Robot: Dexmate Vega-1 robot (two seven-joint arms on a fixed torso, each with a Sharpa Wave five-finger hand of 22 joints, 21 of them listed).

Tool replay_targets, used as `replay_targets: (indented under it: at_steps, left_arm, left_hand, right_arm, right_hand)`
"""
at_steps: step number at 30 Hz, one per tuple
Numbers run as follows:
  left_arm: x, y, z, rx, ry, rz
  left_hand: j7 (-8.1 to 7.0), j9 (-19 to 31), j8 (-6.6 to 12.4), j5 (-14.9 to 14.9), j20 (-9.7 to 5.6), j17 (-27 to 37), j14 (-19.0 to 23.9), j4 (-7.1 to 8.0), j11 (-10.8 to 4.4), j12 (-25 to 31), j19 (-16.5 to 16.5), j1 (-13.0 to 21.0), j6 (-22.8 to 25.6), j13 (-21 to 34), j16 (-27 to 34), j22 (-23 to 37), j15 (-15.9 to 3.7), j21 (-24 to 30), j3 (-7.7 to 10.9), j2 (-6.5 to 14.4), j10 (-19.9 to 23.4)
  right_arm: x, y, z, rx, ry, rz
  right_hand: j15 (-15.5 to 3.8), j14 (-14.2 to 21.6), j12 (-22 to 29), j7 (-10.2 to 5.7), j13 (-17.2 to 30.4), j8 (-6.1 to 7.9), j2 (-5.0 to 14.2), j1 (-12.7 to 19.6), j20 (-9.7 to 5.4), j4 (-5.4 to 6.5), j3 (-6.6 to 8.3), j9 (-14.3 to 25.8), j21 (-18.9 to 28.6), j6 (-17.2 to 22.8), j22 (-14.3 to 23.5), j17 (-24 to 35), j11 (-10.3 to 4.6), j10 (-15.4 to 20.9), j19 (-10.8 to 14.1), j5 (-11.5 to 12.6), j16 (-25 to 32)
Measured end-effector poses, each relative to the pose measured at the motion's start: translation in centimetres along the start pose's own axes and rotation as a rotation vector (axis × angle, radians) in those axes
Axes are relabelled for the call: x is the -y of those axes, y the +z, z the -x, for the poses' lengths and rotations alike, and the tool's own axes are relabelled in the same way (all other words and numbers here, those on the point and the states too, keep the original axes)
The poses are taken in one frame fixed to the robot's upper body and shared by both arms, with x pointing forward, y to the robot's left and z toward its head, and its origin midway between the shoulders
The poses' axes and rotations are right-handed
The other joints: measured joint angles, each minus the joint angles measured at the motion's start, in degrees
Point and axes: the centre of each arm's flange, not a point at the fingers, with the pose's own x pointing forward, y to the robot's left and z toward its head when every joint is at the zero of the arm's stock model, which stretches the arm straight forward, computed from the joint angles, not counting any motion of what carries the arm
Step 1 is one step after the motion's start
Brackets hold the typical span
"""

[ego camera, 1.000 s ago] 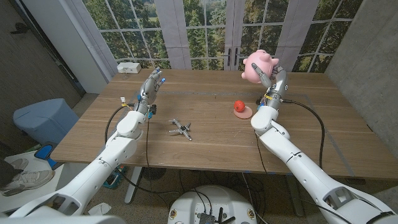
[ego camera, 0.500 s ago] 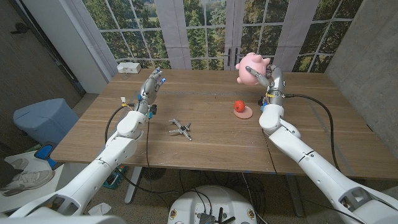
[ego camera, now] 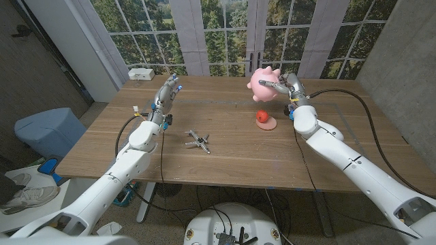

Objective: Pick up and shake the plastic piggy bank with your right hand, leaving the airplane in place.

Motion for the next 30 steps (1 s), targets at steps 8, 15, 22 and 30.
replay_targets:
  at_steps: [8,15,22,30]
  left_arm:
    - [0.1,0.0,0.1,-0.001,0.000,0.000]
    - [0.2,0.0,0.3,0.000,-0.001,0.000]
    - [0.2,0.1,0.4,0.001,0.000,-0.001]
    - [0.2,0.2,0.6,0.003,0.001,-0.004]
  left_hand:
    - [0.00,0.00,0.00,0.00,-0.19,0.00,0.00,0.00,0.00,0.00,0.44,0.00,0.00,0.00,0.00,0.00,0.00,-0.22,0.00,0.00,0.00]
    - [0.00,0.00,0.00,0.00,0.00,0.00,0.00,0.00,0.00,0.00,0.63,0.00,0.00,0.00,0.00,0.00,0.00,-0.22,0.00,0.00,0.00]
    - [0.00,0.00,0.00,0.00,0.00,0.00,0.00,0.00,0.00,0.00,0.63,0.00,0.00,0.00,0.00,0.00,0.00,-0.43,0.00,0.00,0.00]
    - [0.00,0.00,0.00,0.00,0.00,0.00,0.00,0.00,0.00,0.00,0.62,0.00,0.00,0.00,0.00,0.00,0.00,-0.43,0.00,0.00,0.00]
  right_arm:
    - [0.1,0.2,0.0,-0.025,0.055,0.026]
    - [0.1,0.1,0.3,-0.028,0.039,0.025]
    - [0.1,0.0,0.9,-0.011,-0.051,0.008]
    - [0.1,-0.4,1.7,0.007,-0.244,-0.036]
  right_hand:
    - [0.00,0.00,-0.16,-0.01,0.00,-0.04,0.00,0.00,0.00,0.00,0.00,0.00,0.04,0.39,0.01,0.02,-0.30,0.30,0.00,-0.21,0.00]
    - [0.00,0.00,-0.15,-0.01,0.00,-0.19,0.00,0.00,0.00,0.00,0.00,0.00,0.44,0.39,0.01,0.02,-0.30,0.30,0.00,-0.27,0.00]
    - [0.00,0.00,-0.16,-0.01,0.00,-0.02,0.00,0.00,0.00,0.00,0.00,0.00,0.44,0.39,0.01,0.01,-0.30,0.30,0.00,-0.46,0.00]
    - [0.00,0.00,-0.17,-0.01,0.00,-0.01,0.00,0.00,0.00,0.00,0.00,0.00,0.44,0.39,0.01,0.00,-0.30,0.30,0.00,-0.22,0.00]
